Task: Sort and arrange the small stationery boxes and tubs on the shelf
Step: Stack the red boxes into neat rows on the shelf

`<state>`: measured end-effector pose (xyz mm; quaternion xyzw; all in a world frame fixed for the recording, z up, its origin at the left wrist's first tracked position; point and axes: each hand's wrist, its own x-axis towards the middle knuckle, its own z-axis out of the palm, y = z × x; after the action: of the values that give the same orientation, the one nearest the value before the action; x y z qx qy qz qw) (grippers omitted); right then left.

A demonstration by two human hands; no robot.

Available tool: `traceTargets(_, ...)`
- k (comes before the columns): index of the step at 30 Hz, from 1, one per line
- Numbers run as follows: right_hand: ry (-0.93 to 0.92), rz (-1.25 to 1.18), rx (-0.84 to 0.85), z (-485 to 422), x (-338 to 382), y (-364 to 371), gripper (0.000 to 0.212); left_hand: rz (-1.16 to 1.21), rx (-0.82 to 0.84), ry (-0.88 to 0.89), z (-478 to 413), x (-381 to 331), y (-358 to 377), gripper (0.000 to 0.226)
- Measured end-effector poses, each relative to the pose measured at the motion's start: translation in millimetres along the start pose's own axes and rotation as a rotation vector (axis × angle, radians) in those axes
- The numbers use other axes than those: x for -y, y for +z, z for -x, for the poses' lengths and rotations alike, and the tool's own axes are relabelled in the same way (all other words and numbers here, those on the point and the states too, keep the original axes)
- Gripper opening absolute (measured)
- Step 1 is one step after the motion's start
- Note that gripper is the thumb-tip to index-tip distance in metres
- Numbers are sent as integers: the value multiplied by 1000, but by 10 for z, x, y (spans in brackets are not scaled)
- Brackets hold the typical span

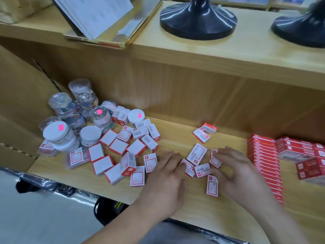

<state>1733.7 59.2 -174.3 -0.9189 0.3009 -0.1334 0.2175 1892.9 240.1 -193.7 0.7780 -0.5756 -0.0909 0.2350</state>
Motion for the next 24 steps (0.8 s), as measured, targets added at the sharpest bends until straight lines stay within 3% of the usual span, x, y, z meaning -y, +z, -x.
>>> traceTargets(2,44,77,-67,29,-88,-133,40,30,-26,30,-172,-34,23,44)
traceTargets(7,89,158,-127,72,-300,-341,36,91,87,-9,-741,-113,148,24)
traceTargets(13,150,4,-172,198,-371,-446,31,-15,243,-52,-1242,-385,314,38)
traceTargets(24,243,-204,-313,345,-446,-720,19,341,189,-96,-1072,-357,304,13)
